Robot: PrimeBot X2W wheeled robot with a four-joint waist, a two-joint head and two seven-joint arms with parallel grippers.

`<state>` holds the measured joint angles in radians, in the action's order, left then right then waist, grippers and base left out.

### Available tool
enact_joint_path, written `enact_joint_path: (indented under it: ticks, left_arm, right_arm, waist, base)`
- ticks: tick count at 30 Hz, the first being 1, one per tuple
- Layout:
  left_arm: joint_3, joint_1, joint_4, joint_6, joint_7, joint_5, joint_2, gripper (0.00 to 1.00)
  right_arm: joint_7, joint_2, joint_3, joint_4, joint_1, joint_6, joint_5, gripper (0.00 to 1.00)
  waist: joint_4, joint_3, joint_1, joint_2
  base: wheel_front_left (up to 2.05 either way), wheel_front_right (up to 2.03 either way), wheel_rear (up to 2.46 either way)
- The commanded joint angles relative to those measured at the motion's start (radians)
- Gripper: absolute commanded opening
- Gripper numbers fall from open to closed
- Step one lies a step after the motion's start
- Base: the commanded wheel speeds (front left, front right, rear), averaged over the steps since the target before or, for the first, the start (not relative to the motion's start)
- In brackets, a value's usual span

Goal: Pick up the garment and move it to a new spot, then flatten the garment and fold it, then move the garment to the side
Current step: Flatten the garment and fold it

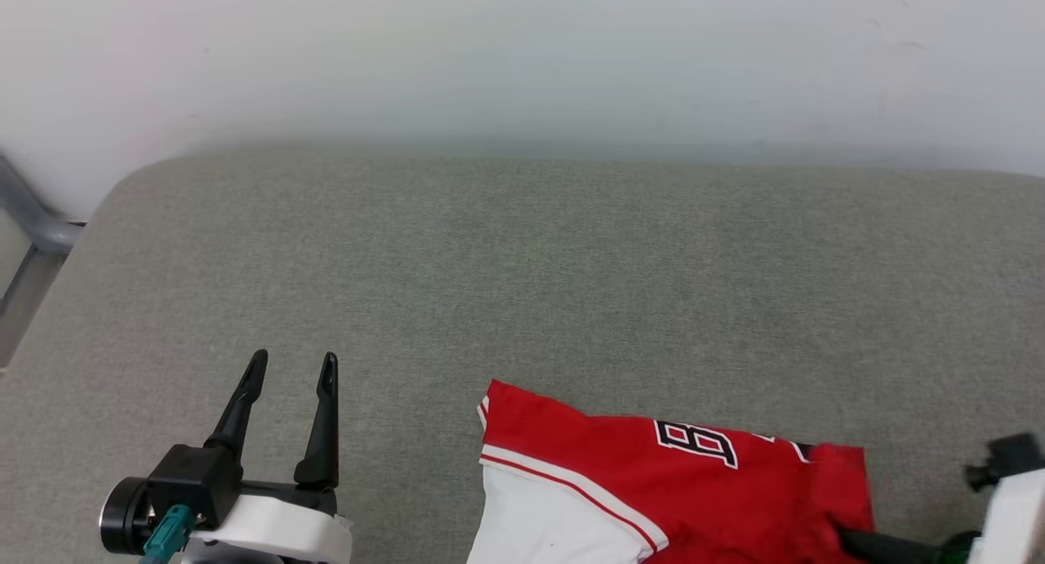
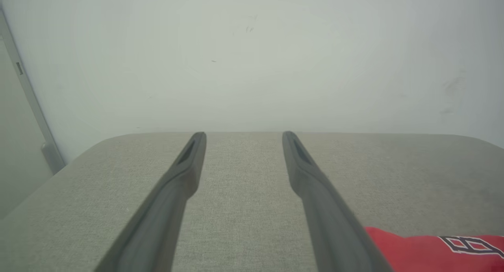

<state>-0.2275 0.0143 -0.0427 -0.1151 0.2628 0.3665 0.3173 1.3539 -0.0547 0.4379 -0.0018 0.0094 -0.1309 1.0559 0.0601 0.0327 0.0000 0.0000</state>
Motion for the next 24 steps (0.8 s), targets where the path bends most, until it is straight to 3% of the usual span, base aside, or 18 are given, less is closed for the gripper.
enact_joint_path:
  ticks: [1,9,19,24]
  left_arm:
    - [-0.003,-0.012,0.001,0.001,0.002,0.005,-0.003,1.0]
    - [-0.02,-0.044,0.008,0.016,0.0,0.007,-0.011,1.0]
    - [-0.028,-0.107,0.023,0.032,0.001,0.012,-0.026,1.0]
    - [-0.025,-0.127,0.036,0.043,0.002,0.007,-0.04,1.0]
  right_arm:
    - [-0.011,0.006,-0.021,0.017,-0.01,0.0,0.036,0.0]
    - [-0.176,0.005,-0.263,0.099,-0.033,0.0,0.253,0.0]
    - [-0.405,0.005,-0.552,0.144,-0.121,0.0,0.359,0.0]
    - [-0.495,0.005,-0.647,0.19,-0.164,0.0,0.381,0.0]
  waist:
    - [0.008,0.004,0.0,0.0]
    - [0.068,0.037,0.0,0.0]
    - [0.128,0.124,0.0,0.0]
    - [0.139,0.153,0.0,0.0]
  base:
    - [0.0,0.0,0.0]
    - [0.0,0.0,0.0]
    - [0.0,0.0,0.0]
    - [0.0,0.0,0.0]
